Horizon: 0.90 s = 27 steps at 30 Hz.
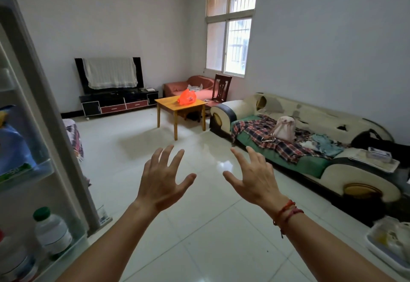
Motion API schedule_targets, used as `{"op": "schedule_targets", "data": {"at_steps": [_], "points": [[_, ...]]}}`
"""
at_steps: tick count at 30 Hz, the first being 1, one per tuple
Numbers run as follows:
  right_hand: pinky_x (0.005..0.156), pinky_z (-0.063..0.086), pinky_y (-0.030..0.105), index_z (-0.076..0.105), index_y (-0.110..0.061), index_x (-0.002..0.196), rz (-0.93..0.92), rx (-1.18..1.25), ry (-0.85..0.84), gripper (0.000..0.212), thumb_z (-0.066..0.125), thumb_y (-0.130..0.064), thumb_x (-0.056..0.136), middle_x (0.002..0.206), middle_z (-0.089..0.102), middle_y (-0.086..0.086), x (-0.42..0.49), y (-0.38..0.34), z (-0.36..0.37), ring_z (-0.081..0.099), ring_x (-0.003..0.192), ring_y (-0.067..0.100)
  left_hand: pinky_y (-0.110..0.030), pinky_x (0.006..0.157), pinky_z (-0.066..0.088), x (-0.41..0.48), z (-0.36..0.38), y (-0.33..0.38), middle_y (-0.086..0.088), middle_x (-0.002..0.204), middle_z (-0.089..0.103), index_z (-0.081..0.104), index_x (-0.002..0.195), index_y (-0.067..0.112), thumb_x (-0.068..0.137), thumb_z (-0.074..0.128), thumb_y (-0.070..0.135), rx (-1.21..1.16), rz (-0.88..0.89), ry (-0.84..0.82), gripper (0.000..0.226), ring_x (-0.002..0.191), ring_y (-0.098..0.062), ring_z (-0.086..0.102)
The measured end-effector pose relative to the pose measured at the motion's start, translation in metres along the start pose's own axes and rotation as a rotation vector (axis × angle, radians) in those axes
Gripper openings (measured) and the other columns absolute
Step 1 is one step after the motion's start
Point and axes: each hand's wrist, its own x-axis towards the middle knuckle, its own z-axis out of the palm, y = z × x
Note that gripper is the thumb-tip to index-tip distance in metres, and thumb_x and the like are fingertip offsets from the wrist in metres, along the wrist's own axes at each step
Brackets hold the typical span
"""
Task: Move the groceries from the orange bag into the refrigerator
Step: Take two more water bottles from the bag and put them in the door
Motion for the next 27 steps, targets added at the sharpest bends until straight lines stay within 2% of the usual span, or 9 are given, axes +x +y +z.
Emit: {"op": "schedule_targets", "data": {"at_steps": [11,17,27], "points": [[0.108,0.035,0.051,0.023,-0.036,0.155,-0.027,0.039,0.013,0.072,0.043,-0.065,0.093,0.158,0.029,0.013,0.034,0.040,-0.001,0.032,0.142,0.031,-0.050,0.096,0.047,0.030,0.027,0.029,-0.009,0.145,0.048,0.051,0.139,0.017,0.085,0.040,0.068,0.004,-0.001,0.016,0.075,0.134,-0.033,0.044],[0.107,0.036,0.046,0.020,-0.036,0.156,-0.057,0.025,-0.002,0.072,0.041,-0.066,0.094,0.157,0.030,0.012,0.059,0.070,0.006,0.035,0.139,0.029,-0.051,0.096,0.047,0.050,0.043,0.046,-0.009,0.145,0.048,0.052,0.139,0.016,0.086,0.037,0.067,0.012,-0.044,0.031,0.075,0.135,-0.032,0.043],[0.111,0.033,0.050,0.023,-0.036,0.155,-0.052,0.059,-0.059,0.071,0.042,-0.066,0.093,0.159,0.029,0.013,0.126,0.098,0.044,0.030,0.143,0.031,-0.049,0.098,0.045,0.113,0.098,0.039,-0.009,0.147,0.046,0.049,0.142,0.017,0.086,0.037,0.067,0.019,-0.050,-0.016,0.076,0.137,-0.031,0.040]]}}
